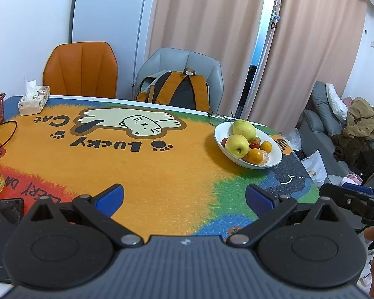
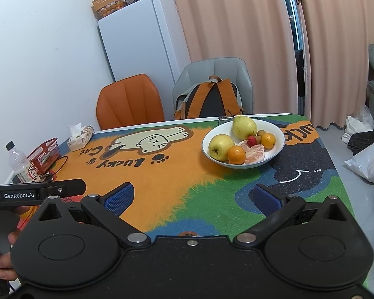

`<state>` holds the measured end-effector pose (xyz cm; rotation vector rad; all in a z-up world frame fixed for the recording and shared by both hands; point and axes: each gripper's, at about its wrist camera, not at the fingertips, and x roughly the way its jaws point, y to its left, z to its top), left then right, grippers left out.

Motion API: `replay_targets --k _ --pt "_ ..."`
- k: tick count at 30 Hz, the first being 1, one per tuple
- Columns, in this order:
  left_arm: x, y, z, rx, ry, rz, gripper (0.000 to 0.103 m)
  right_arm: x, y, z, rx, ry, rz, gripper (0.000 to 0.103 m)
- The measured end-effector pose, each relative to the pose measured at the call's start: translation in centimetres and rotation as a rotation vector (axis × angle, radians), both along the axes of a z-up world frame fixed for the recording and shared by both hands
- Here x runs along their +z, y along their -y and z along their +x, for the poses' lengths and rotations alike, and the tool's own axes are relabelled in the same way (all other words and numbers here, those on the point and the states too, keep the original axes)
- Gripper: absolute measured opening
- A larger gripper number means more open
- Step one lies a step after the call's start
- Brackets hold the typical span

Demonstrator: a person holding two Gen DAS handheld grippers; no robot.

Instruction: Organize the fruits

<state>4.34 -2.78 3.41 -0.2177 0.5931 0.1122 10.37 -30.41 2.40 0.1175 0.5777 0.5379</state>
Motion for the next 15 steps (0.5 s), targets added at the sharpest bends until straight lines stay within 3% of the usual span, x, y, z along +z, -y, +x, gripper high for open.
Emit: replay_targets --k 15 --pt "0.28 -0.32 -0.46 0.015 -0.005 0.013 0.103 0.35 -0.54 -0.13 0.018 -0.001 -0.008 0.103"
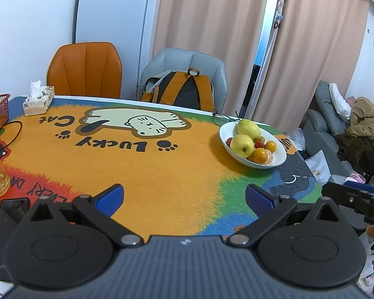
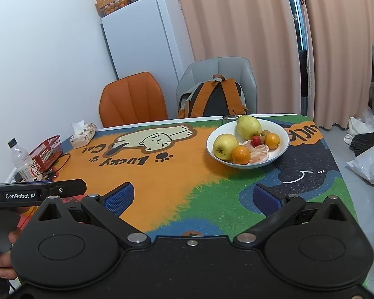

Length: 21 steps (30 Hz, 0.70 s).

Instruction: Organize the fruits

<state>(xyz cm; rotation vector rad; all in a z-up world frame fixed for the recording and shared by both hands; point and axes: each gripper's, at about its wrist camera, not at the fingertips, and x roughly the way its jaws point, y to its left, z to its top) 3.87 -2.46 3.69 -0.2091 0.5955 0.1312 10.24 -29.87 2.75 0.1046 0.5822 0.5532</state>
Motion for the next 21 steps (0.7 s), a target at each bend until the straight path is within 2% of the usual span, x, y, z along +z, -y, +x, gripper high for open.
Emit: replay_targets --k 21 --pt "0.04 -0.14 -0.02 0.0 -0.001 0.0 0.103 0.19 -0.5 -0.17 0.008 0.002 -0.009 0.103"
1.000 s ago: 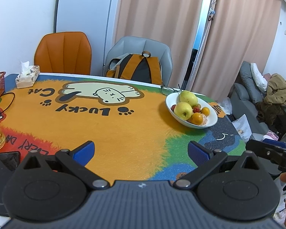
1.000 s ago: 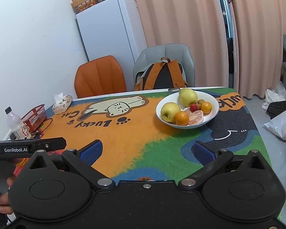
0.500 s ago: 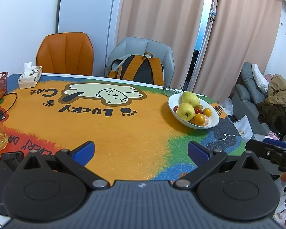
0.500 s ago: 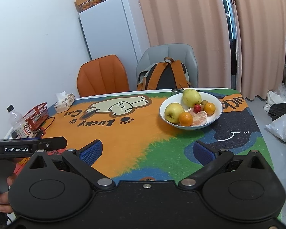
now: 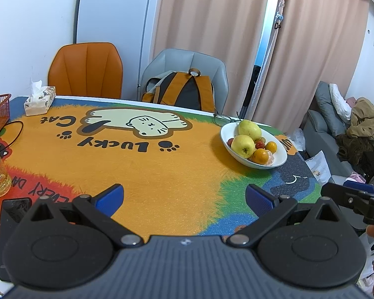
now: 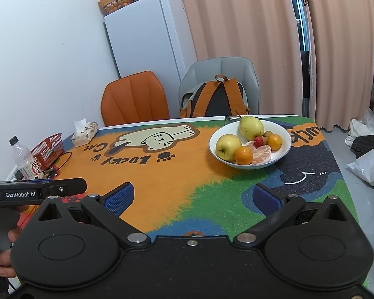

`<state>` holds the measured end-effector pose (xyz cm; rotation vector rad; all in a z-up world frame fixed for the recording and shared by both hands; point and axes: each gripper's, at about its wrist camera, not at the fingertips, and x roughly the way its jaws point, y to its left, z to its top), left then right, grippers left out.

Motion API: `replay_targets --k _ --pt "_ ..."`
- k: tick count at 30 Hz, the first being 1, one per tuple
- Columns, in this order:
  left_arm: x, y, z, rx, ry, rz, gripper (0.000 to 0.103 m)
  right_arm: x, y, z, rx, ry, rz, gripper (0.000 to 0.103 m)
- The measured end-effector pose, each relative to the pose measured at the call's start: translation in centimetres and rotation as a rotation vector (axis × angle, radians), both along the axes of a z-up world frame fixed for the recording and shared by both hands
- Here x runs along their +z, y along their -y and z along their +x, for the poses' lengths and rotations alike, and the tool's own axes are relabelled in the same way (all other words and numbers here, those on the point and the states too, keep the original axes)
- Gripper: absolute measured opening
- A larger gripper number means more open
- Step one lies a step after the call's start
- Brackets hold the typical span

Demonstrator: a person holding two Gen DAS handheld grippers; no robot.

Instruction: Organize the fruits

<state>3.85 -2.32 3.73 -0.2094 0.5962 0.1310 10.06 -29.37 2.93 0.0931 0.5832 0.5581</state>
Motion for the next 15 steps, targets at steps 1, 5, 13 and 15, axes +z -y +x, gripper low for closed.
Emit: replay_targets --k 1,5,13,15 --pt "0.01 -0.02 0.0 0.0 0.0 0.0 0.103 0.01 -0.02 -0.01 -0.001 -0.001 0.0 0.103" --pt "-0.01 -0.02 -0.08 0.0 -0.001 0.0 0.103 0.03 -0.05 -0.04 0.001 -0.001 -0.002 0.103" --pt "-0.04 0.18 -0.26 -0.014 -0.003 0.014 0.103 -0.14 -0.06 -0.06 -0.003 -0.003 -0.001 0.103" --pt "-0.07 0.21 -0.23 -0.014 -0.007 0.009 0.103 -0.14 -0.06 -0.04 -0.002 -0.004 -0.002 0.103"
